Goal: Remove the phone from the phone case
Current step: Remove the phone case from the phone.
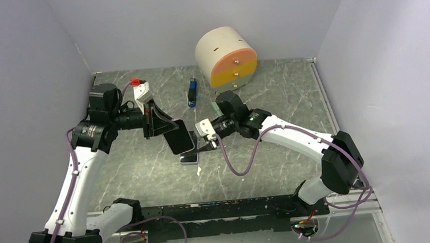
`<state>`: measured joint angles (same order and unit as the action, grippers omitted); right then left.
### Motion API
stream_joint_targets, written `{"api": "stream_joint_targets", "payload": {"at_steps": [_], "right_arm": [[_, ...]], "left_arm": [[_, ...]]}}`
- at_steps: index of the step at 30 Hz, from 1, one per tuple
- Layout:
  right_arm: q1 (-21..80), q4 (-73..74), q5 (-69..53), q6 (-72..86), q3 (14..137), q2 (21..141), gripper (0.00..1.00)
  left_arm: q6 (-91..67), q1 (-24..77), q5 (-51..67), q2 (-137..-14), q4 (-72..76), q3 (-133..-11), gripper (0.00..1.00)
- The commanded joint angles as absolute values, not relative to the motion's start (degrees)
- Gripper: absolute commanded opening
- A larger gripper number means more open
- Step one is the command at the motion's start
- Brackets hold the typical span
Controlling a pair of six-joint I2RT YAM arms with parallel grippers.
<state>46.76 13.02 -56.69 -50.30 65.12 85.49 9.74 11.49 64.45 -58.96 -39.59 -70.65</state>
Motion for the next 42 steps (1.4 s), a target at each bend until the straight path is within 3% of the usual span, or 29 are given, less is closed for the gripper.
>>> {"api": "stream_joint_targets", "payload": {"at_steps": [1,11,17,25,34,42], "right_arm": [[46.6,12.5,-60.5,-50.1,67.9,84.7,0.46],[46.6,13.0,-59.9,-50.8,68.8,85.3,0.37],[46.6,15.3,-57.7,-57.1,68.8,85.1,0.22],[46.6,19.1,-52.5,-65.2,70.9,83.9,0.12],[46.6,9.2,-50.2,-61.3,69.5,83.5,0.01],[45.8,-3.2,-49.5,-51.1,64.2,81.9,0.0]], "left_arm": [[9.2,11.6,66.1,-57.5,-35.3,-70.9,0.03],[5.7,11.6,67.9,-56.9,-31.2,-69.0,0.03],[1.1,11.6,69.0,-58.0,-28.9,-68.0,0.03],[-4.4,11.6,71.0,-60.7,-27.5,-67.8,0.02],[-12.9,11.7,74.3,-59.8,-18.7,-62.7,0.02],[-17.0,11.7,73.2,-58.9,-14.8,-61.2,0.03]]}}
